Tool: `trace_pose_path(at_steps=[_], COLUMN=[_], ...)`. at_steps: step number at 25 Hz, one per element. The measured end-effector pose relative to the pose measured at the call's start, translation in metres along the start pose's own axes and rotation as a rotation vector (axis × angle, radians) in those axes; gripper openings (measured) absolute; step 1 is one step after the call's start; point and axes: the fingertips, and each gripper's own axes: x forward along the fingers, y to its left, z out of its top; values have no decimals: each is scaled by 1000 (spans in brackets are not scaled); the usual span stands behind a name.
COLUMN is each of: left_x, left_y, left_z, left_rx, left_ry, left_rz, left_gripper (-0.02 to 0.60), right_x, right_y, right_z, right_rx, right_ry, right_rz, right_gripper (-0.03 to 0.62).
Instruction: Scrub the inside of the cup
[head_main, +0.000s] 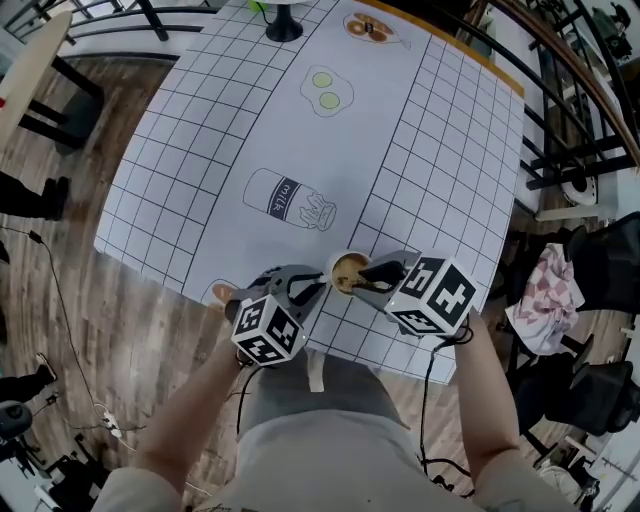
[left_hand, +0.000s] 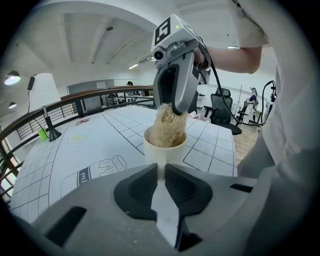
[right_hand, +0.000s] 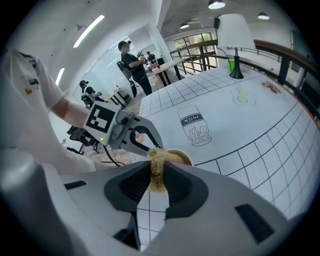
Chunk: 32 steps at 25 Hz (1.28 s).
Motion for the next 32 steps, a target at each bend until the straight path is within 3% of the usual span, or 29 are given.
trace_pose_path(at_steps=[5,8,12,17,21,28,30,32], left_x=[0,-1,1,2,3,2,3,4], left_y=[-1,0,-1,-2,-5,-8,-6,-4], left_z=[1,2,2,2,3,5,5,4], left_rx=[-6,-16,-4,-55,-19,0,16,28], left_ry=[-22,-30,3,15,20,-14,-5,8], left_rz=[-4,-8,0,32,15,-3,-2,-6], left_gripper=[57,57,57,57,58,57,57,57], right_x=[13,30,36,33,6,20,33,37], right_y=[-18,-28,-30,-14,1,-20,-23,-21], right_z=[-9,-10,-9,-17,-15,-17,-17,-18], right_rx=[-60,-78,-83,-115,-166,-216,-225,-197], right_ry=[96,111,79,74,97,191,183,161], right_rz=[-163,-205,-172,-13,56,-145,-163,-128], right_gripper=[84,86,84,74,74,77,77,77])
